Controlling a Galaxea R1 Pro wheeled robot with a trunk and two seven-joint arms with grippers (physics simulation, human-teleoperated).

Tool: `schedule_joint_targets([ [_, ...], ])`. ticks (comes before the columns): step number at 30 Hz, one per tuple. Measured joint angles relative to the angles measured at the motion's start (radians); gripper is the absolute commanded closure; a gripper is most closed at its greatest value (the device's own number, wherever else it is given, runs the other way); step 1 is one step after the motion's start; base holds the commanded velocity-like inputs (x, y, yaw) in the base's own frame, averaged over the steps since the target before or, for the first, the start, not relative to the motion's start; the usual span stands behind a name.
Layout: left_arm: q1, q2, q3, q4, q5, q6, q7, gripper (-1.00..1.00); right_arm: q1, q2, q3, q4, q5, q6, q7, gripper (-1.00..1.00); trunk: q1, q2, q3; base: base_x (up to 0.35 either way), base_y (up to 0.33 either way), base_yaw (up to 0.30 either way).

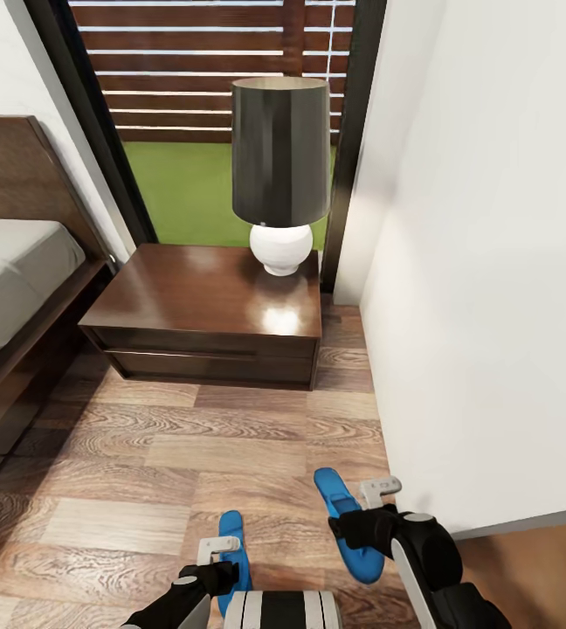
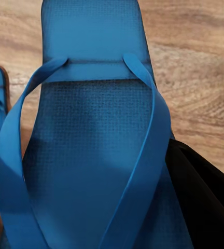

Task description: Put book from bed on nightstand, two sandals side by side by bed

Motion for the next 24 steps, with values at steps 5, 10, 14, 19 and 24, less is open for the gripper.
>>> schedule_joint_targets([
  [5,0.000,0.000,0.000,0.000,0.000,0.000,0.000,-1.00,0.000,0.000,0.000,-0.008,0.000,0.000,0.000,1.00,0.000,0.000,0.000,0.000,0.000,0.000],
  [10,0.000,0.000,0.000,0.000,0.000,0.000,0.000,-1.00,0.000,0.000,0.000,-0.009,-0.001,0.000,0.001,1.00,0.000,0.000,0.000,0.000,0.000,0.000],
  [14,0.000,0.000,0.000,0.000,0.000,0.000,0.000,-1.00,0.000,0.000,0.000,-0.010,-0.001,0.000,0.003,1.00,0.000,0.000,0.000,0.000,0.000,0.000],
  [19,0.000,0.001,-0.004,0.000,-0.001,-0.001,0.000,-1.00,0.000,0.000,0.000,-0.010,-0.002,0.000,0.005,1.00,0.000,0.000,0.000,0.000,0.000,0.000],
  [24,-0.001,0.002,-0.017,-0.001,0.000,-0.001,0.000,-1.00,0.000,0.000,0.001,-0.010,-0.003,0.000,0.005,1.00,0.000,0.000,0.000,0.000,0.000,0.000],
])
